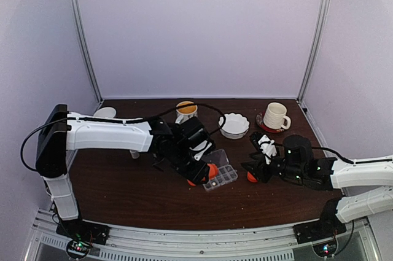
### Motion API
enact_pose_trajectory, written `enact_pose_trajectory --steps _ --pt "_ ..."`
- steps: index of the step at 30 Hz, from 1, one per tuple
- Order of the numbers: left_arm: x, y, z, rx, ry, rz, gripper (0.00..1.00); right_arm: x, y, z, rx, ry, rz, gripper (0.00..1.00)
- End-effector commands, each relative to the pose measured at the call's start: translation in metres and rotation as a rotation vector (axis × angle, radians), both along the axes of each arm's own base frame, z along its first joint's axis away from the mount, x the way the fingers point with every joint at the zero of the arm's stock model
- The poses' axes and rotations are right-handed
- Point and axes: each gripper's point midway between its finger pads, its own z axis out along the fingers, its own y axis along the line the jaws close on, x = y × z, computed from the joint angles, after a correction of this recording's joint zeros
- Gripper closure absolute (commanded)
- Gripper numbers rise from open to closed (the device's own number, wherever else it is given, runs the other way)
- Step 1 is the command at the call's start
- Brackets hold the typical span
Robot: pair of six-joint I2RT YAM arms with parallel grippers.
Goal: Sort the pills into containers
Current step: Pour the pill into the compartment of the pill container.
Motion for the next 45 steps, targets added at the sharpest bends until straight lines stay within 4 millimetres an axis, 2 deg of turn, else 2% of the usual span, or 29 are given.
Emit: enact_pose_trajectory --steps 1,3,5,8,13,16,19,23,25,31,34,36,42,45 --pt "-0.001 -0.002 -0.002 0.000 -0.002 -0.006 1.00 0.003 0.002 0.011 0.007 -0.028 -0.005 0.50" --pt "-0.007 0.004 -0.022 0.042 0.031 -0.004 1.00 0.003 0.003 0.011 0.008 -0.029 -0.004 0.50" --pt "-0.010 0.009 -0.028 0.058 0.042 0.002 1.00 0.003 0.003 0.011 0.007 -0.029 -0.005 0.50" --pt "-0.008 0.009 -0.018 0.053 0.028 0.001 1.00 0.003 0.003 0.011 0.007 -0.029 -0.004 0.50" --pt "-0.001 0.004 0.017 0.008 -0.023 -0.002 1.00 0.003 0.003 0.010 0.006 -0.027 -0.004 0.50" --pt "-0.001 0.004 0.022 -0.003 -0.029 0.000 1.00 0.003 0.003 0.011 0.006 -0.029 -0.006 0.50" --pt "-0.004 0.005 0.005 0.007 -0.008 0.001 1.00 0.003 0.003 0.010 0.005 -0.027 -0.004 0.50" --pt "-0.014 0.001 -0.033 0.021 0.072 -0.017 1.00 0.003 0.003 0.010 0.005 -0.028 -0.005 0.50" --pt "-0.016 0.000 -0.038 0.036 0.088 -0.023 1.00 0.003 0.003 0.010 0.005 -0.028 -0.006 0.50" --pt "-0.003 0.001 0.015 0.020 -0.012 -0.013 1.00 0.003 0.003 0.010 -0.003 -0.037 0.000 0.50" --pt "-0.001 0.002 0.025 0.025 -0.027 -0.017 1.00 0.003 0.003 0.010 -0.013 -0.046 0.005 0.50" --pt "-0.001 0.003 0.020 0.034 -0.023 -0.019 1.00 0.003 0.002 0.010 -0.014 -0.047 0.005 0.50" --pt "-0.016 0.006 -0.024 0.094 0.078 -0.048 1.00 0.003 0.002 0.010 -0.013 -0.046 0.005 0.50" --pt "-0.016 0.006 -0.028 0.094 0.081 -0.045 1.00 0.003 0.003 0.010 -0.013 -0.046 0.006 0.50"
